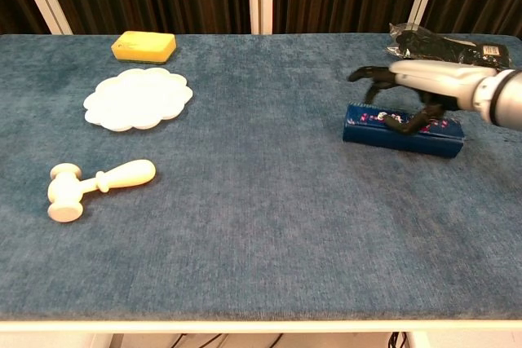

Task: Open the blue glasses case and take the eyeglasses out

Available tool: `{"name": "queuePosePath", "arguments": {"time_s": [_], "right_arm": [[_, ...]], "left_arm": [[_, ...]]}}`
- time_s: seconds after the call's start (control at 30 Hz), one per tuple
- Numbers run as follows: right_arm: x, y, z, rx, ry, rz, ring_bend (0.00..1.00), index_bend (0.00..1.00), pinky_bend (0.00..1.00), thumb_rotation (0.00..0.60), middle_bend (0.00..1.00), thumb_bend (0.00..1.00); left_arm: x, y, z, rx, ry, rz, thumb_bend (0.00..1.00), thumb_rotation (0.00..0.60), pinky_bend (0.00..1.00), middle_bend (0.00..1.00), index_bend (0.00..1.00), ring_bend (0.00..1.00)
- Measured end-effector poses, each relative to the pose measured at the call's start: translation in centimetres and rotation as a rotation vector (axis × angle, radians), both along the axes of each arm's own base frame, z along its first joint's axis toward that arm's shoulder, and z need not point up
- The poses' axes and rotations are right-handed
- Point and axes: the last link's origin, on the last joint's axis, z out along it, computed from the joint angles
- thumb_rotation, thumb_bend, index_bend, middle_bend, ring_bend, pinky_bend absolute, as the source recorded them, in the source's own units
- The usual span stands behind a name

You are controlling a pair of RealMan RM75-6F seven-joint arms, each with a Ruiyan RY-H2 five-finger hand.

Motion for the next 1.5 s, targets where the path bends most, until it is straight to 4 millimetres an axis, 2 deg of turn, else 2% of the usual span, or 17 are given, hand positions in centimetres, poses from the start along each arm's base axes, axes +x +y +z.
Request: {"name": "queuePosePath", "arguments": {"time_s": [0.13,0.23,0.27,0.4,0.63,0.8,0.93,1.07,1.1,1.2,1.43,1.5], "right_arm": [[2.6,0.5,-1.2,0.040,-0.001,0.078,0.00,0.00,0.00,0.600,0.26,0.53],[3.3,1.2,-1.4,0.055,0.006,0.113,0.00,0.00,0.00,0.600,0.26,0.47],[3.3,1.4,-1.2,0.052,0.009,0.120,0.00,0.00,0.00,0.600,0.25,0.42],[2.2,1.9,0.5,-0.006,0.049,0.136,0.00,0.00,0.00,0.600,0.24,0.22],[-2.1,3.1,3.8,-0.100,0.166,0.066,0.00,0.00,0.00,0.600,0.21,0.10],[-3.8,2.7,4.0,-0.109,0.198,0.017,0.00,0.00,0.00,0.600,0.21,0.10],[-4.4,1.8,3.4,-0.104,0.206,0.001,0.00,0.01,0.00,0.600,0.24,0.17],[-4.5,0.8,2.5,-0.088,0.209,0.000,0.00,0.18,0.00,0.600,0.36,0.32],[-4.3,0.6,2.1,-0.085,0.207,0.006,0.01,0.23,0.00,0.600,0.39,0.34],[-3.6,0.5,1.5,-0.083,0.190,0.031,0.05,0.32,0.00,0.600,0.46,0.36],[-0.2,0.0,0.1,-0.074,0.147,0.118,0.05,0.32,0.00,0.600,0.46,0.36],[0.5,-0.2,-0.3,-0.067,0.157,0.136,0.05,0.29,0.00,0.600,0.44,0.35]], "left_arm": [[0.0,-0.1,0.1,0.005,-0.001,0.001,0.04,0.600,0.00,0.07,0.14,0.00],[0.0,-0.3,0.2,0.010,-0.003,0.000,0.04,0.600,0.00,0.07,0.14,0.00],[-0.1,-0.4,0.2,0.011,-0.003,0.000,0.04,0.600,0.00,0.07,0.14,0.00],[-0.1,-0.6,0.3,0.012,-0.005,0.003,0.04,0.600,0.00,0.07,0.14,0.00],[0.0,-0.5,0.0,0.003,-0.007,-0.003,0.04,0.600,0.00,0.07,0.14,0.00],[0.2,-0.3,-0.1,-0.001,-0.004,-0.008,0.04,0.600,0.00,0.07,0.14,0.00],[0.2,-0.4,0.0,0.002,-0.004,-0.005,0.04,0.600,0.00,0.07,0.15,0.00],[0.0,-0.6,0.1,0.006,-0.006,0.004,0.04,0.600,0.00,0.07,0.15,0.00],[0.0,-0.6,0.1,0.007,-0.006,0.006,0.04,0.600,0.00,0.07,0.14,0.00],[0.0,-0.7,0.1,0.009,-0.006,0.009,0.04,0.600,0.00,0.07,0.14,0.00],[0.0,-0.8,0.2,0.013,-0.004,0.006,0.04,0.600,0.00,0.07,0.15,0.00],[0.0,-0.9,0.3,0.014,-0.004,0.009,0.04,0.600,0.00,0.07,0.14,0.00]]}}
